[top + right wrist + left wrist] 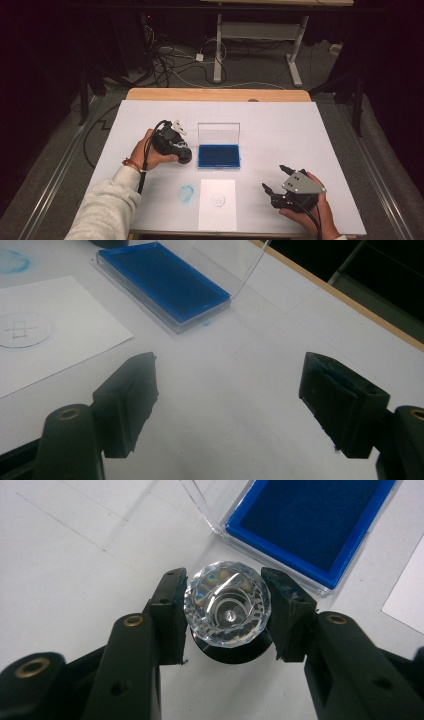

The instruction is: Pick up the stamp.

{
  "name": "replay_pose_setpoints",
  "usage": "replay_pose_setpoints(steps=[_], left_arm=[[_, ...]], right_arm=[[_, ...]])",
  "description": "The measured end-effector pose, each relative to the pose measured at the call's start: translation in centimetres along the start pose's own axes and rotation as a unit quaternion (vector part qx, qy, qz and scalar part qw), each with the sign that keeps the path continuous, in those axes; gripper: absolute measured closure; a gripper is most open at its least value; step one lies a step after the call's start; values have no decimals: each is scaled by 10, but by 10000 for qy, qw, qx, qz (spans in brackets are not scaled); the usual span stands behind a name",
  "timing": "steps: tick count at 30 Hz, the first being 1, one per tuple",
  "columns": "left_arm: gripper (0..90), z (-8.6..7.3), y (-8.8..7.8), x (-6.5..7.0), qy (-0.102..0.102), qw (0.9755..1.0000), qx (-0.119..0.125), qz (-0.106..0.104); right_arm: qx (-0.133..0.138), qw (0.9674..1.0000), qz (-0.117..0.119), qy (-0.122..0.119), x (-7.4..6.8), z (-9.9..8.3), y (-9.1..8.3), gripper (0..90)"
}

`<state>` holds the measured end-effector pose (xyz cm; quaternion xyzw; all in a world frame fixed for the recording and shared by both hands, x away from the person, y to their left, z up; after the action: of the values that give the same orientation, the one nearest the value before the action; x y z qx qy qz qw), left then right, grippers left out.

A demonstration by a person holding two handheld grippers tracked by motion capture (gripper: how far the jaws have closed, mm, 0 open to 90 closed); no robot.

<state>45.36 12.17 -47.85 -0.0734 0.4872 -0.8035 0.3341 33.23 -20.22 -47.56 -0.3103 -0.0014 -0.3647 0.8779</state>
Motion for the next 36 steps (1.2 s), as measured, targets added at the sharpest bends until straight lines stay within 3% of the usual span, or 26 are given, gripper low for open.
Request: replay_pose_setpoints(steps=[9, 16, 23, 27, 36], left_arm=[[549, -2, -4, 1, 26, 9998, -3, 189], [549, -8, -23, -4, -263, 9976, 529, 367], [550, -17, -33, 0, -392, 9954, 789, 373], [550, -18, -40, 6, -308, 9945, 889, 454], [550, -15, -63, 18, -179, 9915, 1235, 370]], right_arm=[[25, 10000, 69, -42, -2, 1, 0, 232], [-17, 10000, 62, -54, -2, 0, 1, 231], [-12, 10000, 35, -16, 1, -1, 0, 229], [-9, 10000, 17, 10, 2, -2, 1, 224], [-25, 10000, 48, -25, 1, -3, 3, 216]])
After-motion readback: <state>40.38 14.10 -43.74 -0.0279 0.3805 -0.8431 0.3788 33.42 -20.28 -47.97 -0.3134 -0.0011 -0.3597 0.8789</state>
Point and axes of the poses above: each handheld gripper's, and its own axes: y roughly forward along the jaws, z roughly out of its top, x roughly to its right, the point moved 7 cm from there along y, roughly forward along the jaws, and after that the axes turned 9 degrees about z, right-handed, at the moved point
